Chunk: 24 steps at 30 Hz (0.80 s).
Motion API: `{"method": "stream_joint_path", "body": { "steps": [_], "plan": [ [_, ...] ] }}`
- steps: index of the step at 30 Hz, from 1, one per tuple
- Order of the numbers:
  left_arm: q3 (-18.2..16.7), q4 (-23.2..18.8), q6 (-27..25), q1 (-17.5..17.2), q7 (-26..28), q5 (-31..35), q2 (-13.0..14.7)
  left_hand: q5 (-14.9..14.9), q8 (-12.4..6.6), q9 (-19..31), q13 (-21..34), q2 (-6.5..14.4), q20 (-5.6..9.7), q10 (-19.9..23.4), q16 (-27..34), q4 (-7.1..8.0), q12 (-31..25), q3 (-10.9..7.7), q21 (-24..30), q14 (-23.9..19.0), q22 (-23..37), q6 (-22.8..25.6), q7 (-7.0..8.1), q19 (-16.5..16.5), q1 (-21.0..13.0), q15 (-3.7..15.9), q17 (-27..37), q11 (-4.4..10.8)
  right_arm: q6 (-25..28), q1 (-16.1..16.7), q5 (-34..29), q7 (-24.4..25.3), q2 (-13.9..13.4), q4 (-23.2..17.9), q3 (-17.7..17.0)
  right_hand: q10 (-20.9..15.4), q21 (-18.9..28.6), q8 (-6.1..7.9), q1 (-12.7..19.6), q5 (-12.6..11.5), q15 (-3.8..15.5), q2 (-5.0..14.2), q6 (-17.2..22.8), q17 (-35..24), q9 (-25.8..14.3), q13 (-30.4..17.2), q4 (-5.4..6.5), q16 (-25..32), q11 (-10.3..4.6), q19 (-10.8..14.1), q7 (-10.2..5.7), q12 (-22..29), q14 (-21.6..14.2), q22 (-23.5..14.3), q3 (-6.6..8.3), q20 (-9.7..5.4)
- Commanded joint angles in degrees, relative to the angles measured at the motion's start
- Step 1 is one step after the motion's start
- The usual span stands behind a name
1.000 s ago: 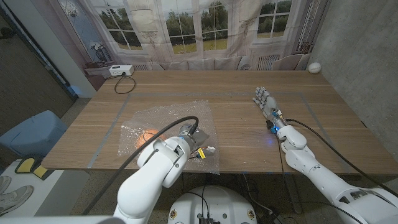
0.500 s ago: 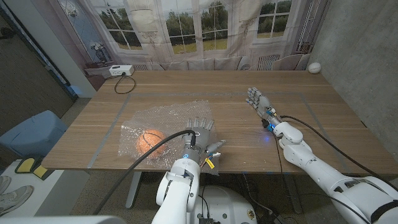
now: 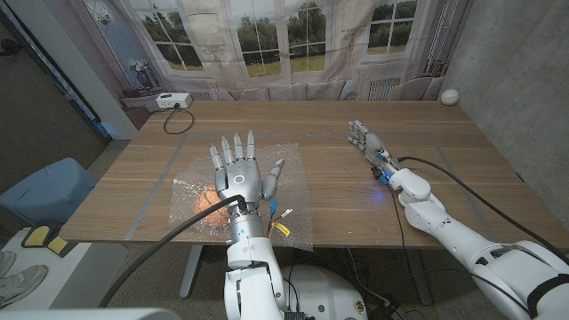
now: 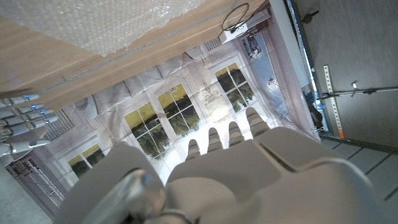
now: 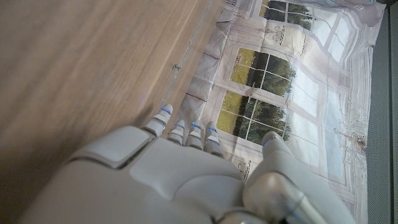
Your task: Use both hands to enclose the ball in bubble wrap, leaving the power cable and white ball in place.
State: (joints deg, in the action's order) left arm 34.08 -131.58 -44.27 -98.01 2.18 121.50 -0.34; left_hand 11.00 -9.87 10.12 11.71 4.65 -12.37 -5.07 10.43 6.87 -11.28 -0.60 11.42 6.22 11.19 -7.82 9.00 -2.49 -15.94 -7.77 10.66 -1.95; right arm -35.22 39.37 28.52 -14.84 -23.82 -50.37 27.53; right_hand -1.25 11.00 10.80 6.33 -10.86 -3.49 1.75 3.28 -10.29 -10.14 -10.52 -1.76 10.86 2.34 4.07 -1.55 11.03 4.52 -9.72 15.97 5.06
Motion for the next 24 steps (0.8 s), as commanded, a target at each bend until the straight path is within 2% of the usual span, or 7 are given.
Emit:
{"method": "stream_joint_path", "body": {
  "steps": [1,4,8,16,20,24],
  "plan": [
    [0.47,1.06,-7.55,-7.78,0.94,14.11,-13.82,0.25,-0.17,0.22,0.15,-0.12,-0.05,-1.02,0.7,-1.28,-0.5,-0.21,0.61,-0.95,0.23,-2.61,-0.88,0.5,-1.44,-0.62,-0.02,-1.23,-12.43,-6.17,-11.31,7.02,1.53,5.58,3.2,-0.37,0.46,0.31,0.66,-0.87,-0.6,-2.08,0.97,-0.09,-0.19,-0.18,-1.17,0.55,0.05,1.05,-1.59,0.25,-1.43,-0.29,-1.02,0.75],
    [0.49,1.89,-8.62,-9.44,-0.43,15.71,-17.38,0.19,-0.47,0.26,0.21,-0.09,-0.03,-0.89,1.06,-1.79,-0.69,-0.45,0.85,-1.97,0.3,-2.63,-1.14,0.96,-2.05,-0.39,0.0,-1.43,-14.55,-7.7,-10.46,5.23,2.46,8.11,3.38,-0.45,0.49,0.34,0.75,-0.93,-0.47,-2.14,1.12,-0.09,-0.2,-0.18,-1.28,0.56,0.02,1.16,-1.57,0.27,-1.56,-0.3,-1.05,0.74],
    [0.02,2.08,-8.64,-10.26,-1.37,15.05,-19.52,0.03,-1.33,0.31,0.31,0.14,-0.03,0.54,1.47,-2.82,-1.46,-1.04,1.5,-3.53,0.48,-1.19,-1.19,2.38,-3.34,-0.47,0.02,-1.63,-15.52,-8.69,-9.93,3.88,2.73,9.5,3.57,-0.52,0.52,0.34,0.85,-1.0,-0.49,-2.19,1.19,-0.08,-0.2,-0.17,-1.39,0.58,0.01,1.29,-1.59,0.28,-1.72,-0.3,-1.07,0.62],
    [-3.05,1.59,-8.31,-10.16,-6.6,10.96,-24.12,-0.11,-0.99,0.36,0.39,-0.01,-0.14,-0.34,1.16,-3.66,-1.23,-1.34,1.95,-3.38,0.58,-2.33,-1.64,3.57,-4.23,-1.29,0.04,-1.98,-15.49,-10.06,-9.44,2.64,2.49,11.18,3.71,-0.71,0.53,0.28,1.02,-1.12,-0.48,-2.25,1.21,-0.08,-0.21,-0.17,-1.57,0.55,0.04,1.42,-1.62,0.31,-1.84,-0.31,-1.11,0.35],
    [-4.4,2.05,-8.09,-9.06,-6.64,9.38,-23.63,-0.16,-1.1,0.4,0.43,-0.31,-0.19,-0.87,0.85,-3.95,-1.1,-1.28,1.98,-2.75,0.58,-2.25,-2.33,3.8,-4.39,-1.65,0.06,-2.47,-15.49,-10.23,-9.34,2.26,2.27,11.14,3.8,-0.68,0.51,0.28,1.09,-1.16,-0.57,-2.25,1.26,-0.08,-0.22,-0.17,-1.63,0.54,0.07,1.42,-1.62,0.28,-1.89,-0.31,-1.12,0.35],
    [-4.0,4.19,-9.84,-6.99,0.73,6.08,-18.74,-0.18,-1.48,0.43,0.47,-0.22,-0.13,-0.75,0.59,-4.28,-1.23,-1.45,1.8,-2.09,0.52,-1.35,-2.23,3.53,-4.74,-0.95,0.09,-2.52,-15.88,-9.8,-8.45,2.48,2.13,10.81,3.17,-0.58,0.48,0.25,1.14,-1.21,-0.66,-2.27,1.25,-0.08,-0.22,-0.17,-1.7,0.49,0.07,1.38,-1.63,0.23,-1.86,-0.32,-1.14,0.39]
  ]
}}
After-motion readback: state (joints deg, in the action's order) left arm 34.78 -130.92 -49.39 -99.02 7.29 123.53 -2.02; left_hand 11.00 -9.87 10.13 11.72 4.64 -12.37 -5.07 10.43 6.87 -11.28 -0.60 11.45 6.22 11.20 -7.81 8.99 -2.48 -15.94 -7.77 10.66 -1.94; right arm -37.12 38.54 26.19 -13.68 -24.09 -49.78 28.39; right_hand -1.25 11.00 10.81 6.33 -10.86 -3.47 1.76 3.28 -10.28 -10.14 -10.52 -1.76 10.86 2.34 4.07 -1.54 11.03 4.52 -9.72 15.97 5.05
